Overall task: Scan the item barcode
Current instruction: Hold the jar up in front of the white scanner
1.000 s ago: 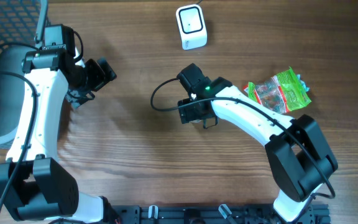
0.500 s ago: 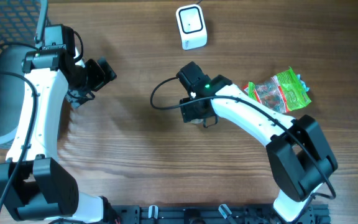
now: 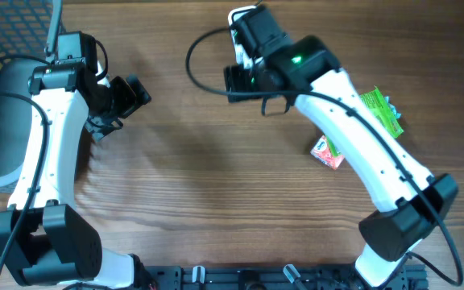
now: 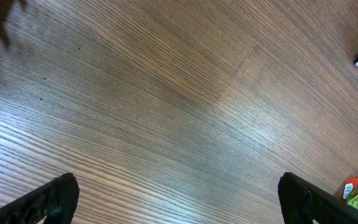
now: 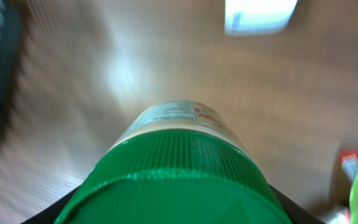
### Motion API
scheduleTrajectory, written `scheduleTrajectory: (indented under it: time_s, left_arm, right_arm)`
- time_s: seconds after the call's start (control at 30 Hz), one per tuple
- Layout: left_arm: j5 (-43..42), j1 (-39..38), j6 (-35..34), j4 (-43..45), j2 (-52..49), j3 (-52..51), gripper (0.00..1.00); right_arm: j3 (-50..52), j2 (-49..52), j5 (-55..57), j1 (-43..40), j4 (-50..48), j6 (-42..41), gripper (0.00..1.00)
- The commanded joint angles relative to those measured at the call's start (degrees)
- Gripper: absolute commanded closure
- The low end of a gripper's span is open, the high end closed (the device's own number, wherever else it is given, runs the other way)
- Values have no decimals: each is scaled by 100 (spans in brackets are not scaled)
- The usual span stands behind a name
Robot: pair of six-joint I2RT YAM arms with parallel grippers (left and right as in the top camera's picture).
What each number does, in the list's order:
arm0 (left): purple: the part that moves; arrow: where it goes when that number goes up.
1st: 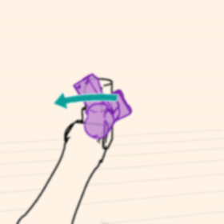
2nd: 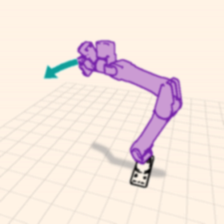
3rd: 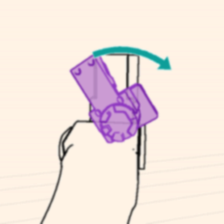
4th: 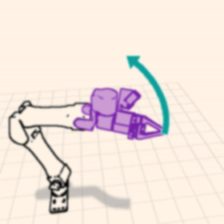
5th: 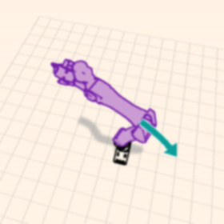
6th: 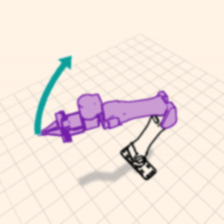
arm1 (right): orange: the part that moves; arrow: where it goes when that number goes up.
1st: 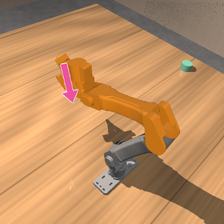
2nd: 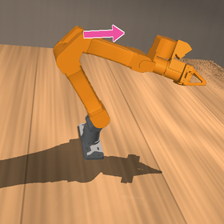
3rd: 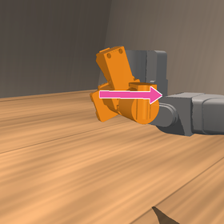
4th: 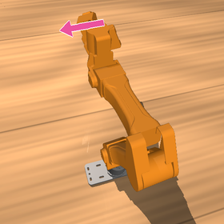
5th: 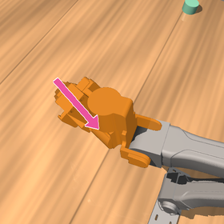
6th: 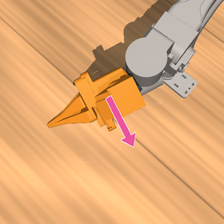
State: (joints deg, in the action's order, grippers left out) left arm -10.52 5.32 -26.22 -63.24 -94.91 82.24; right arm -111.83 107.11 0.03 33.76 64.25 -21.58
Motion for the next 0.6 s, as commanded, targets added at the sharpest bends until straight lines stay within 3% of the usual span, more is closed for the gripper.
scheduleTrajectory:
  time_s: [0.0,0.57]
  left_arm:
    - [-9,15,48,-4,-2,26,0]
    - [-9,15,48,-4,-2,26,0]
  right_arm:
    - [-129,-66,9,-378,-597,52,51]
    - [203,1950,1080,-684,-5521,55,52]
